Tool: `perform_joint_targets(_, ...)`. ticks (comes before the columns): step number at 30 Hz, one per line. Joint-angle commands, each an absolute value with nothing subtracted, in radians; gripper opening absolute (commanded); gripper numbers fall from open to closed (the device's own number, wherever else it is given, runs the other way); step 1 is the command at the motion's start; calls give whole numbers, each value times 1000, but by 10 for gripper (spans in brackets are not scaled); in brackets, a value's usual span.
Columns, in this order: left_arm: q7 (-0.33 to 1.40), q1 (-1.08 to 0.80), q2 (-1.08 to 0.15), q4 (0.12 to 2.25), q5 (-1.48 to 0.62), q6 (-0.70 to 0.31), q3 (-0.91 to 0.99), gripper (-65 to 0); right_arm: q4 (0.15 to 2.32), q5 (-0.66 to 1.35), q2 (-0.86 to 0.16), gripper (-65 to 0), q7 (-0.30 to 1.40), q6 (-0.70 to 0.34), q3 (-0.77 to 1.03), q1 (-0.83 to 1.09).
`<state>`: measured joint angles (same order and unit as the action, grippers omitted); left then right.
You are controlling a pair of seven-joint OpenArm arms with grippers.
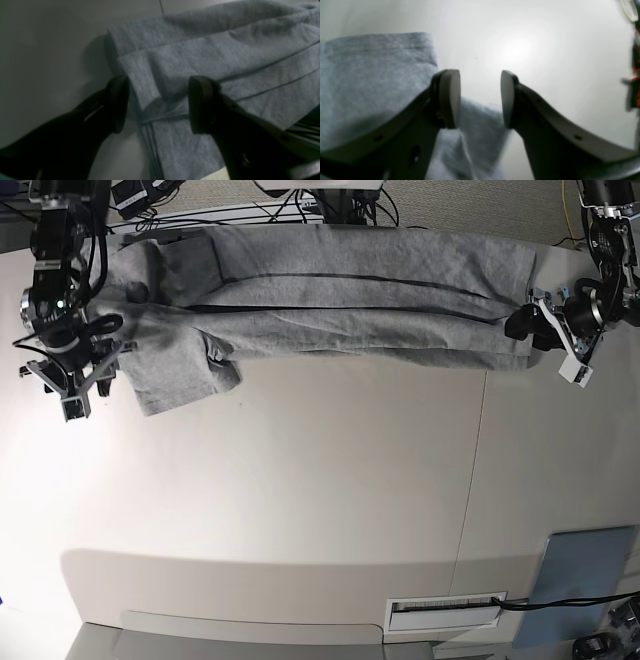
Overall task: Fold the T-shirt properly
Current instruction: 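Grasp the sleeve end with the right gripper and tuck it over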
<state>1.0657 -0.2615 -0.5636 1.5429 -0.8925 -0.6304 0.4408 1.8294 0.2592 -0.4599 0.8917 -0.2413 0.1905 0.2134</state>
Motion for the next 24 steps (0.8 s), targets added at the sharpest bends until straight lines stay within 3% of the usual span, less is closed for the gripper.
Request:
perform_joint_targets(1, 1050, -255, -587, 1559, -914, -634, 450, -272, 1819, 276, -464, -390, 878, -250, 198, 165)
perform_joint_targets(12, 1020, -252, -585, 1559, -914, -634, 450, -272, 1379, 447, -412, -390, 1023, -390, 197, -155)
perform_joint_targets(18, 1020, -252, -585, 1559, -913, -634, 450, -272, 1207, 506, -410, -390, 1004, -502, 197, -212)
perform_joint_targets(24, 1013, -252, -585, 1559, -914, -634, 450, -272, 1169, 527, -400, -396, 1063, -558, 197, -211)
